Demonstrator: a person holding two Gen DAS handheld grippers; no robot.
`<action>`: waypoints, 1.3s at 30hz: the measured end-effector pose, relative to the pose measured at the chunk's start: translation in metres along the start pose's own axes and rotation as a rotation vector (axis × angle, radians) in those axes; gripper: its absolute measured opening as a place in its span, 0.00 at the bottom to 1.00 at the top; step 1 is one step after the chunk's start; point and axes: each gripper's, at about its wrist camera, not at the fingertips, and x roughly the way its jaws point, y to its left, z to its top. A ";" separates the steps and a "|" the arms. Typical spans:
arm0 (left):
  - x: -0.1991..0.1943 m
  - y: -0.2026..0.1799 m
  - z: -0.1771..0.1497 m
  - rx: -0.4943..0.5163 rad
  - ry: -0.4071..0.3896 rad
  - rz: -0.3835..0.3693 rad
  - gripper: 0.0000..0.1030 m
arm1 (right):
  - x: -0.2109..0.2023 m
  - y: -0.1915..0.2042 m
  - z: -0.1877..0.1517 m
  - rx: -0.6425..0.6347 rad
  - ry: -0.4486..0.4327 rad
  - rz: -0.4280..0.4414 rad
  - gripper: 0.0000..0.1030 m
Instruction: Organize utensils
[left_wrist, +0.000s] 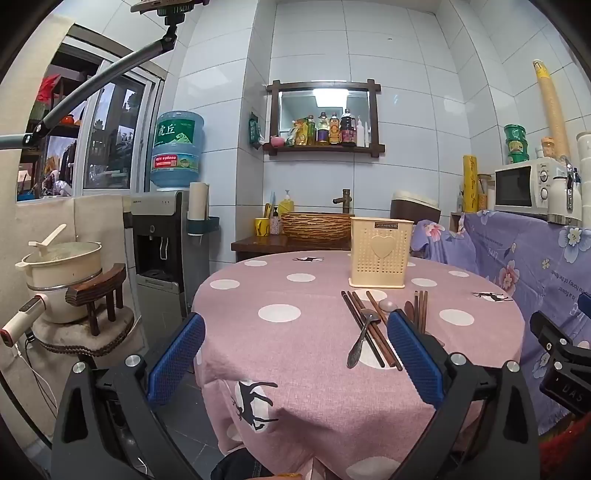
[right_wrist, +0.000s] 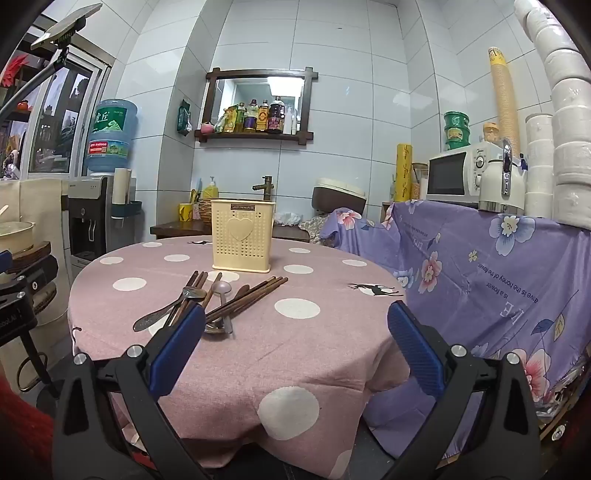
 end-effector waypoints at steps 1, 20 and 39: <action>0.000 0.000 0.000 0.000 -0.001 -0.001 0.95 | 0.000 0.000 0.000 0.000 0.002 -0.001 0.95; 0.004 0.004 0.000 0.003 0.008 -0.008 0.95 | 0.001 0.001 -0.001 -0.002 0.008 0.001 0.95; 0.002 -0.003 0.002 0.011 0.005 -0.004 0.95 | 0.001 0.001 -0.002 -0.005 0.007 0.001 0.95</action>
